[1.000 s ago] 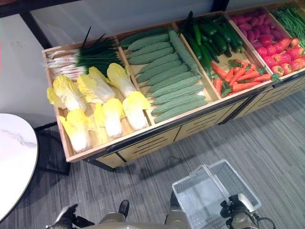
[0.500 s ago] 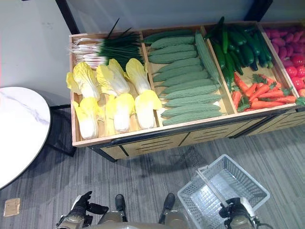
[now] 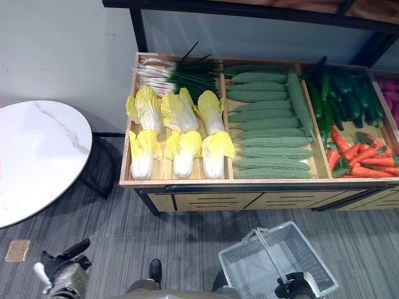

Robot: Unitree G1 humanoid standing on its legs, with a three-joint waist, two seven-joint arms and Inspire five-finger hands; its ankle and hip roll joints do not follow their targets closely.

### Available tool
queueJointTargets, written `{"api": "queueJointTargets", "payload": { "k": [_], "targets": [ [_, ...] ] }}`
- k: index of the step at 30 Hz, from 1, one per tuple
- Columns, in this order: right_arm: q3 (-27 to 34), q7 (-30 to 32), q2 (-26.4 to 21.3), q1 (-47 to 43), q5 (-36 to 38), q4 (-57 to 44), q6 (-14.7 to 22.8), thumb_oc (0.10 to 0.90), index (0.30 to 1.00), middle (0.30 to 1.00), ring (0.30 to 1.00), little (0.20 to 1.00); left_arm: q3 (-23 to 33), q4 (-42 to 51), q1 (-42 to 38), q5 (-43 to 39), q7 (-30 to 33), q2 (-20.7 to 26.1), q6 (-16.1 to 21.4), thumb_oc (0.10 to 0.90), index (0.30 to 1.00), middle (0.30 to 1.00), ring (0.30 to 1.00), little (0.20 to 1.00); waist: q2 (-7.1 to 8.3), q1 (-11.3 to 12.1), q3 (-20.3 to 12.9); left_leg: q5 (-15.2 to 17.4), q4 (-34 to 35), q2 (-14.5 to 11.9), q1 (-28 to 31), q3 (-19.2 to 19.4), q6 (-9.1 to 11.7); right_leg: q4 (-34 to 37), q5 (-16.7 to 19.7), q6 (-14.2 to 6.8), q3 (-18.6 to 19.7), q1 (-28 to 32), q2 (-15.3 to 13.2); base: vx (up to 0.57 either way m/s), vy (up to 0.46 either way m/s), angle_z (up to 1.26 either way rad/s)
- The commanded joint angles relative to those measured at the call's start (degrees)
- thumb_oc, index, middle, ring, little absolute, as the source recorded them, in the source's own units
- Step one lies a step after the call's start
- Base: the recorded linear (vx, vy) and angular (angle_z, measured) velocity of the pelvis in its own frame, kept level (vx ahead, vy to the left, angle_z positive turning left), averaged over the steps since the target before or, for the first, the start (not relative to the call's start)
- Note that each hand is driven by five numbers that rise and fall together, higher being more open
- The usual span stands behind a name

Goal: Get the vegetables into the basket

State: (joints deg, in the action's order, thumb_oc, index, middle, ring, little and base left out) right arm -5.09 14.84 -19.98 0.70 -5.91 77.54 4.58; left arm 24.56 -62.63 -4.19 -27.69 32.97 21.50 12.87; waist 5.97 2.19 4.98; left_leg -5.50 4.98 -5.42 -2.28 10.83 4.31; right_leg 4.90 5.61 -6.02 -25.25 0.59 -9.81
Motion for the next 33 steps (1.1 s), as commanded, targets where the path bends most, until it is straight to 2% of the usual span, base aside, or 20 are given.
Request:
{"api": "queueJointTargets", "payload": {
  "k": [1, 2, 3, 6, 11, 12, 16, 18, 20, 24, 30, 33],
  "targets": [
    [-0.5, 3.4, -4.0, 0.1, -0.9, 0.4, 0.2, 0.400, 0.300, 0.300, 0.300, 0.300, 0.1, 3.3, -0.9, 1.9, 8.3, 7.1, 6.4, 0.900, 1.000, 1.000, 1.000, 1.000, -0.09, 1.0, -0.7, 1.0, 0.0, -3.8, -0.6, -0.6, 4.2, 0.1, 5.5, -7.6, 3.2, -2.4, -7.0, 0.00, 0.013, -0.20],
    [-0.8, 3.5, -4.1, 0.3, -1.4, 0.0, 0.5, 0.400, 0.300, 0.300, 0.300, 0.300, 0.4, 6.4, -1.4, 4.1, 10.1, 9.0, 6.8, 0.900, 1.000, 1.000, 1.000, 1.000, -0.15, 0.9, -0.9, 0.9, 0.0, -4.1, -0.4, -0.4, 4.4, 0.1, 5.4, -7.6, 3.2, -2.3, -6.8, 0.00, -0.007, -0.17],
    [-1.0, 3.6, -4.1, 0.7, -1.9, -0.5, 1.0, 0.400, 0.300, 0.300, 0.300, 0.300, -0.3, 17.2, -1.2, 10.5, 13.0, 10.3, 6.5, 0.900, 1.000, 1.000, 1.000, 1.000, -0.22, 0.9, -1.0, 1.2, 0.0, -4.4, 0.0, -0.4, 4.7, 0.1, 5.0, -7.7, 3.2, -2.0, -6.6, 0.01, -0.016, -0.07],
    [-0.9, 3.4, -4.1, 1.5, -2.3, -1.1, 1.5, 0.400, 0.300, 0.300, 0.300, 0.300, -2.0, 36.6, -0.2, 21.9, 14.6, 9.6, 5.2, 0.900, 1.000, 1.000, 1.000, 1.000, -0.11, 0.8, -0.9, 1.1, 0.0, -4.7, 0.0, -0.9, 4.7, 0.1, 4.8, -7.7, 2.7, -1.7, -6.6, -0.02, -0.022, 0.02],
    [-2.4, 2.7, -4.6, 0.2, -3.0, -1.6, 1.4, 0.400, 0.300, 0.300, 0.300, 0.300, -6.0, 45.7, -2.8, 29.1, 13.8, 9.1, 3.9, 0.900, 1.000, 1.000, 1.000, 1.000, -0.24, 0.0, -1.1, 1.0, 0.0, -4.8, 0.4, 0.0, 4.6, 0.1, 5.2, -7.6, 3.6, -2.2, -6.7, 0.00, 0.004, -0.07],
    [-3.2, 2.4, -4.8, -0.2, -3.6, -3.0, 1.6, 0.400, 0.300, 0.300, 0.300, 0.300, -8.3, 49.4, -3.4, 31.0, 11.8, 8.2, 3.6, 0.900, 1.000, 1.000, 1.000, 1.000, -0.36, -0.5, -1.1, 1.5, 0.0, -5.0, 1.0, 0.5, 4.6, 0.1, 5.1, -7.6, 4.1, -2.2, -6.6, -0.02, 0.009, -0.17],
    [-3.9, 2.3, -5.0, -1.1, -4.1, -3.5, 1.7, 0.400, 0.300, 0.300, 0.300, 0.300, -14.0, 53.1, -4.5, 32.9, 6.9, 6.9, 3.3, 0.900, 1.000, 1.000, 1.000, 1.000, -0.49, -1.4, -1.1, 1.4, 0.0, -4.9, 1.3, 1.3, 4.3, 0.1, 5.5, -7.5, 5.0, -2.8, -6.8, -0.01, 0.005, -0.25],
    [-4.1, 2.1, -4.9, -1.2, -4.3, -4.2, 1.6, 0.400, 0.300, 0.300, 0.300, 0.300, -14.7, 53.1, -4.5, 33.3, 6.2, 6.9, 3.3, 0.900, 1.000, 1.000, 1.000, 1.000, -0.50, -1.4, -1.1, 1.4, 0.0, -5.0, 1.4, 1.7, 4.3, 0.1, 5.6, -7.5, 5.3, -2.9, -6.8, 0.00, 0.004, -0.08],
    [-5.0, 1.6, -4.6, -1.5, -4.9, -4.2, 1.9, 0.400, 0.300, 0.300, 0.300, 0.300, -18.5, 53.2, -4.8, 35.7, 3.1, 6.6, 2.6, 0.900, 1.000, 1.000, 1.000, 1.000, -0.53, -1.9, -1.2, 1.7, 0.0, -5.0, 1.7, 2.2, 4.2, 0.1, 5.7, -7.5, 5.9, -3.1, -6.8, 0.00, -0.003, -0.20],
    [-4.7, 1.6, -4.6, -1.9, -4.7, -3.1, 1.8, 0.400, 0.300, 0.300, 0.300, 0.300, -22.1, 53.5, -5.2, 35.8, 0.0, 5.0, 2.1, 0.900, 1.000, 1.000, 1.000, 1.000, -0.58, -2.2, -1.4, 1.8, 0.0, -4.9, 2.1, 2.7, 4.1, 0.1, 5.7, -7.4, 6.3, -3.3, -6.7, 0.01, -0.008, -0.09],
    [-4.9, 1.9, -4.3, -1.7, -4.9, -3.3, 1.9, 0.400, 0.300, 0.300, 0.300, 0.300, -24.7, 50.5, -5.4, 36.2, -1.2, 3.2, 1.2, 0.900, 1.000, 1.000, 1.000, 1.000, -0.48, -2.7, -1.7, 2.0, 0.0, -5.1, 2.5, 2.9, 4.0, 0.1, 5.7, -7.3, 6.8, -3.4, -6.5, 0.02, -0.012, -0.07],
    [-5.2, 2.2, -4.1, -1.8, -5.2, -2.4, 1.6, 0.400, 0.300, 0.300, 0.300, 0.300, -26.1, 45.0, -5.5, 36.4, -0.8, 2.0, 0.1, 0.900, 1.000, 1.000, 1.000, 1.000, -0.33, -3.0, -2.1, 2.0, 0.0, -5.2, 2.9, 3.3, 4.0, 0.1, 5.5, -7.2, 7.1, -3.3, -6.2, 0.03, -0.027, -0.05]
  ]
}}
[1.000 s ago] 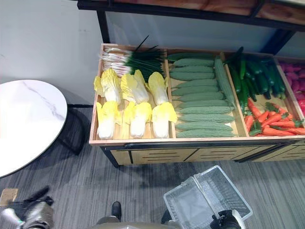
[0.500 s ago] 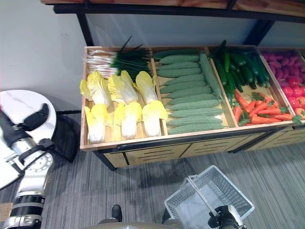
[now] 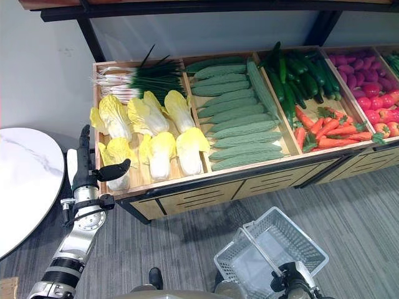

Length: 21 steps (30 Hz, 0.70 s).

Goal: Get the vegetables into the basket

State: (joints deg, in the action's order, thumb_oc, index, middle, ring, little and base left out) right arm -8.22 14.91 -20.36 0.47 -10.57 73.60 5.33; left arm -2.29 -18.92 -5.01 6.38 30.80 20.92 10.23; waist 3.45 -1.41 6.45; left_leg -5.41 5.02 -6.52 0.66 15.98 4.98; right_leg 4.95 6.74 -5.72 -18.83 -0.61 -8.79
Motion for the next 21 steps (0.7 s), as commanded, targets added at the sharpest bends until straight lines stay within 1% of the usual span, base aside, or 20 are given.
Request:
{"api": "queueJointTargets", "payload": {
  "k": [1, 2, 4, 6, 11, 15, 17, 20, 21],
  "targets": [
    [-2.2, 2.5, -3.6, -1.5, -0.7, 1.2, 0.9, 0.400, 0.300, 0.300, 0.300, 0.300, 0.7, -0.2, -4.9, 3.1, 2.4, 2.4, 2.2, 0.900, 1.000, 1.000, 1.000, 1.000, 2.28, 0.4, -3.7, 1.9, 0.0, -4.2, 0.1, -1.7, 3.3, 0.0, 4.3, -7.5, 0.9, -2.1, -7.1, 0.02, -0.016, -0.06],
    [-2.2, 2.5, -3.6, -1.5, -0.7, 1.2, 0.9, 0.400, 0.300, 0.300, 0.300, 0.300, 0.6, -0.3, -5.0, 3.1, 2.5, 2.4, 2.2, 0.900, 1.000, 1.000, 1.000, 1.000, 2.27, 0.4, -3.7, 1.9, 0.0, -4.2, 0.1, -1.7, 3.3, 0.0, 4.3, -7.5, 0.9, -2.1, -7.1, 0.03, -0.019, -0.05],
    [-2.6, 3.1, -3.6, -1.7, -0.9, 1.4, 0.7, 0.400, 0.300, 0.300, 0.300, 0.300, 0.3, -3.6, -6.4, 3.8, 4.2, 2.2, 0.7, 0.900, 1.000, 1.000, 1.000, 1.000, 2.49, 0.2, -3.8, 1.9, 0.0, -4.3, 0.1, -1.5, 3.3, 0.0, 4.2, -7.4, 1.2, -2.2, -6.8, 0.04, -0.019, -0.02],
    [-2.6, 3.1, -3.5, -1.7, -0.9, 1.3, 0.7, 0.400, 0.300, 0.300, 0.300, 0.300, 0.1, -4.3, -6.7, 4.0, 4.4, 2.2, 0.3, 0.900, 1.000, 1.000, 1.000, 1.000, 2.57, 0.1, -3.8, 1.9, 0.0, -4.3, 0.1, -1.5, 3.3, 0.0, 4.2, -7.4, 1.3, -2.3, -6.8, 0.00, 0.000, 0.00],
    [-3.6, 3.2, -3.4, -1.5, -1.4, -0.5, 0.7, 0.400, 0.300, 0.300, 0.300, 0.300, -1.1, -9.0, -9.6, 7.2, 5.1, 3.8, -2.7, 0.900, 1.000, 1.000, 1.000, 1.000, 2.75, -0.5, -3.5, 2.0, 0.0, -4.3, 0.0, -1.1, 3.4, 0.0, 4.4, -7.5, 1.9, -2.9, -6.5, 0.00, -0.004, -0.06],
    [-3.9, 3.1, -3.7, -2.0, -1.3, 0.3, 0.5, 0.400, 0.300, 0.300, 0.300, 0.300, -3.3, -12.4, -13.1, 10.0, 4.8, 5.3, -4.8, 0.900, 1.000, 1.000, 1.000, 1.000, 2.62, -0.8, -3.2, 2.1, 0.0, -4.2, 0.0, -0.8, 3.2, 0.0, 4.5, -7.6, 2.3, -3.2, -6.5, 0.00, 0.003, -0.06],
    [-4.0, 3.1, -3.6, -2.5, -1.2, 0.8, 0.4, 0.400, 0.300, 0.300, 0.300, 0.300, -4.0, -12.5, -14.0, 11.0, 4.7, 5.9, -5.4, 0.900, 1.000, 1.000, 1.000, 1.000, 2.58, -0.9, -3.0, 2.2, 0.0, -4.2, 0.0, -0.8, 3.2, 0.0, 4.5, -7.6, 2.5, -3.3, -6.5, 0.01, 0.001, -0.02],
    [-4.4, 3.0, -3.6, -2.7, -1.2, 0.8, 0.9, 0.400, 0.300, 0.300, 0.300, 0.300, -5.4, -11.0, -15.2, 16.0, 5.8, 8.5, -5.6, 0.900, 1.000, 1.000, 1.000, 1.000, 2.50, -1.2, -2.7, 2.5, 0.0, -4.3, 0.2, -0.5, 3.3, 0.0, 4.4, -7.6, 2.9, -3.5, -6.3, 0.02, 0.001, -0.07],
    [-4.5, 3.0, -3.6, -2.8, -1.1, 0.6, 0.9, 0.400, 0.300, 0.300, 0.300, 0.300, -5.7, -11.0, -15.3, 16.7, 5.8, 8.7, -5.7, 0.867, 0.953, 0.953, 0.953, 0.953, 2.50, -1.2, -2.7, 2.5, 0.0, -4.3, 0.3, -0.4, 3.3, 0.0, 4.4, -7.6, 3.0, -3.6, -6.3, 0.02, -0.006, -0.08]
  ]
}}
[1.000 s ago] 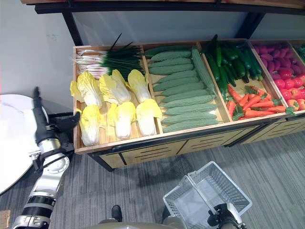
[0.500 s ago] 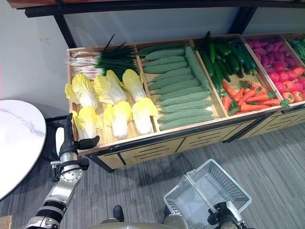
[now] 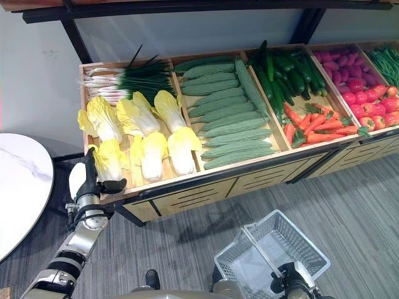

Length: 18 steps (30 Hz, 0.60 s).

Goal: Get the vegetables into the basket

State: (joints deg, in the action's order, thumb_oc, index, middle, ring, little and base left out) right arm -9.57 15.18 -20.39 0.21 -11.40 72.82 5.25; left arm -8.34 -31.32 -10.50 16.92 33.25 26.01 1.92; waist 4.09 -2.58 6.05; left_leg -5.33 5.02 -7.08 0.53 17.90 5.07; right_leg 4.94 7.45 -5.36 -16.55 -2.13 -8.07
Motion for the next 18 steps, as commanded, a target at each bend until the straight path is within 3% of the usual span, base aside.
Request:
{"api": "queueJointTargets", "payload": {
  "k": [1, 2, 5, 6, 8, 15, 18],
  "targets": [
    [-3.2, 2.8, -3.5, -2.6, -0.2, 1.1, 1.2, 0.400, 0.300, 0.300, 0.300, 0.300, -0.1, 1.5, -10.0, 7.4, 3.6, 4.2, 2.3, 0.829, 0.901, 0.901, 0.901, 0.901, 1.84, -0.1, -2.3, 2.4, 0.0, -3.8, 0.5, -2.2, 3.2, 0.1, 3.6, -7.9, 0.8, -2.0, -6.9, 0.02, -0.012, -0.06],
    [-3.5, 2.9, -3.4, -2.8, 0.0, 1.0, 1.5, 0.400, 0.300, 0.300, 0.300, 0.300, -1.8, 1.3, -10.5, 11.6, 4.0, 5.7, 1.1, 0.692, 0.709, 0.709, 0.709, 0.709, 1.77, -0.1, -2.1, 2.5, 0.0, -3.9, 0.6, -2.1, 3.3, 0.1, 3.5, -7.9, 1.0, -2.1, -6.8, 0.02, -0.011, -0.04],
    [-3.7, 3.2, -3.5, -3.0, -0.1, 0.8, 1.8, 0.400, 0.300, 0.300, 0.300, 0.300, -3.4, -0.8, -10.5, 15.8, 4.5, 6.8, -0.5, 0.575, 0.544, 0.544, 0.544, 0.544, 1.77, -0.2, -2.0, 2.5, 0.0, -4.1, 0.7, -2.1, 3.4, 0.1, 3.5, -7.9, 1.0, -2.0, -6.7, 0.01, -0.004, -0.01],
    [-3.8, 3.3, -3.4, -3.3, -0.1, 0.9, 1.9, 0.400, 0.300, 0.300, 0.300, 0.300, -4.3, -2.4, -10.5, 17.3, 4.3, 7.2, -1.1, 0.482, 0.415, 0.415, 0.415, 0.415, 1.75, -0.2, -2.1, 2.6, 0.0, -4.1, 0.8, -2.0, 3.4, 0.1, 3.4, -7.9, 1.1, -2.0, -6.6, 0.00, 0.000, 0.00],
    [-3.8, 3.4, -3.4, -3.6, -0.1, 1.3, 2.1, 0.400, 0.300, 0.300, 0.300, 0.300, -5.1, -5.8, -10.3, 18.7, 4.8, 7.2, -2.4, 0.400, 0.300, 0.300, 0.300, 0.300, 1.74, -0.2, -2.1, 2.7, 0.0, -4.1, 1.0, -1.9, 3.4, 0.1, 3.3, -7.9, 1.1, -1.9, -6.5, 0.00, 0.000, 0.00],
    [-3.7, 4.2, -3.3, -3.5, -0.4, 1.3, 2.5, 0.400, 0.300, 0.300, 0.300, 0.300, -3.8, -16.5, -7.5, 17.1, 7.4, 5.7, -4.2, 0.400, 0.300, 0.300, 0.300, 0.300, 1.76, -0.4, -2.4, 2.8, 0.0, -3.9, 1.6, -1.4, 3.4, 0.1, 3.2, -7.9, 1.5, -1.6, -6.5, 0.01, 0.002, -0.08],
    [-3.5, 4.4, -2.8, -2.7, -0.2, 2.1, 2.5, 0.400, 0.300, 0.300, 0.300, 0.300, -1.2, -14.3, -6.4, 14.8, 9.7, 6.7, -3.5, 0.400, 0.300, 0.300, 0.300, 0.300, 2.06, -0.2, -2.7, 3.1, 0.0, -3.6, 2.0, -1.5, 3.3, 0.1, 3.1, -8.0, 1.4, -1.2, -6.6, 0.02, 0.002, -0.04]
  ]
}}
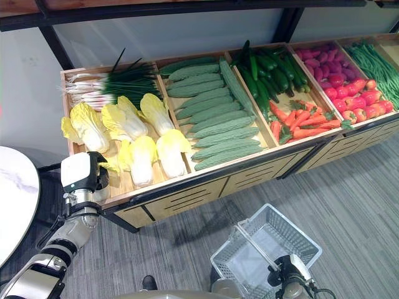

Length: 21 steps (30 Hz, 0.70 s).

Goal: Get the vegetables into the basket

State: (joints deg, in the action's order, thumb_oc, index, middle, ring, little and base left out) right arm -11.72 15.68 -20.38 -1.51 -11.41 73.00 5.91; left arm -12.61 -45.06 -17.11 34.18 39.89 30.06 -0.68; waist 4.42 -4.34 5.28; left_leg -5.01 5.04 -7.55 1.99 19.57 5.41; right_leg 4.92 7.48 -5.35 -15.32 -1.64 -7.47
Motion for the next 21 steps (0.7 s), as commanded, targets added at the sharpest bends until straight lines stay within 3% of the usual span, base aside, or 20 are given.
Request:
{"api": "queueJointTargets", "payload": {
  "k": [1, 5, 9, 12, 13, 15, 16, 18, 21],
  "targets": [
    [-1.2, 3.9, -2.3, -0.4, -0.1, 2.2, 1.5, 0.400, 0.300, 0.300, 0.300, 0.300, 7.2, 9.1, 0.0, -5.5, 6.1, 3.7, 1.2, 0.400, 0.300, 0.300, 0.300, 0.300, 1.99, 2.0, -2.0, 3.0, 0.0, -3.1, 0.8, -3.4, 3.0, 0.1, 3.1, -8.2, -0.2, -1.3, -7.4, 0.00, 0.000, 0.00],
    [-0.8, 3.7, -2.2, 0.3, 0.1, 1.6, 0.8, 0.400, 0.300, 0.300, 0.300, 0.300, 13.4, 24.4, -0.7, -13.1, 6.7, 2.0, 7.0, 0.400, 0.300, 0.300, 0.300, 0.300, 2.14, 2.4, -2.2, 3.4, 0.0, -3.1, 1.0, -3.9, 2.9, 0.1, 2.9, -8.2, -0.6, -0.6, -7.5, 0.01, 0.005, 0.06],
    [-0.3, 3.4, -2.6, 0.1, 0.5, 2.4, 0.2, 0.400, 0.300, 0.300, 0.300, 0.300, 15.8, 31.9, -0.3, -19.5, 3.2, -0.1, 10.8, 0.400, 0.300, 0.300, 0.300, 0.300, 2.12, 2.6, -2.6, 3.2, 0.0, -2.8, 0.8, -4.1, 2.7, 0.1, 3.1, -8.1, -1.0, -0.6, -7.9, -0.01, 0.013, 0.08],
    [0.5, 2.6, -3.4, 0.1, 0.5, 1.6, -0.3, 0.400, 0.300, 0.300, 0.300, 0.300, 17.3, 40.4, 1.5, -33.3, -2.8, -3.5, 16.6, 0.400, 0.300, 0.300, 0.300, 0.300, 1.74, 2.9, -2.7, 3.2, 0.0, -2.5, 0.7, -4.6, 2.4, 0.1, 3.4, -8.0, -1.3, -0.4, -8.3, -0.01, 0.028, 0.07],
    [1.1, 1.9, -3.9, 0.1, 0.6, 1.6, -0.6, 0.400, 0.300, 0.300, 0.300, 0.300, 17.0, 44.1, 2.8, -44.2, -9.0, -5.1, 20.2, 0.400, 0.300, 0.300, 0.300, 0.300, 1.30, 3.1, -2.6, 3.3, 0.0, -2.4, 0.9, -4.8, 2.3, 0.1, 3.3, -8.0, -1.5, 0.0, -8.3, -0.04, 0.035, 0.06],
    [1.5, 1.3, -4.0, 0.1, 0.3, 1.2, -1.0, 0.400, 0.300, 0.300, 0.300, 0.300, 16.7, 46.5, 4.2, -53.0, -13.8, -6.2, 21.9, 0.400, 0.300, 0.300, 0.300, 0.300, 1.24, 3.1, -2.7, 2.9, 0.0, -2.2, 0.5, -5.0, 2.1, 0.1, 3.6, -7.9, -1.6, -0.3, -8.5, -0.03, 0.027, 0.03],
    [2.0, 0.8, -4.4, 0.2, -0.1, 1.3, -1.3, 0.400, 0.300, 0.300, 0.300, 0.300, 15.4, 48.7, 6.3, -65.7, -20.2, -8.5, 23.2, 0.400, 0.300, 0.300, 0.300, 0.300, 1.02, 3.1, -2.7, 2.7, 0.0, -2.2, 0.5, -5.2, 2.1, 0.1, 3.7, -7.9, -1.7, -0.2, -8.5, -0.04, 0.025, 0.01],
    [3.2, -0.4, -5.2, 0.1, -1.3, 2.1, -2.1, 0.400, 0.300, 0.300, 0.300, 0.300, 12.3, 51.7, 12.6, -86.5, -31.8, -10.0, 21.5, 0.400, 0.300, 0.300, 0.300, 0.300, 0.76, 3.2, -2.7, 2.6, 0.0, -2.0, 0.4, -5.3, 1.8, 0.1, 4.0, -7.9, -1.7, -0.1, -8.8, -0.04, 0.036, 0.04],
    [3.1, -0.6, -4.9, 0.1, -1.7, 1.7, -2.0, 0.400, 0.300, 0.300, 0.300, 0.300, 11.6, 51.7, 14.2, -88.6, -33.2, -10.0, 21.2, 0.400, 0.300, 0.300, 0.300, 0.300, 0.74, 3.2, -2.7, 2.6, 0.0, -2.0, 0.5, -5.2, 1.8, 0.1, 4.0, -7.8, -1.5, -0.1, -8.7, -0.01, 0.011, 0.01]
  ]
}}
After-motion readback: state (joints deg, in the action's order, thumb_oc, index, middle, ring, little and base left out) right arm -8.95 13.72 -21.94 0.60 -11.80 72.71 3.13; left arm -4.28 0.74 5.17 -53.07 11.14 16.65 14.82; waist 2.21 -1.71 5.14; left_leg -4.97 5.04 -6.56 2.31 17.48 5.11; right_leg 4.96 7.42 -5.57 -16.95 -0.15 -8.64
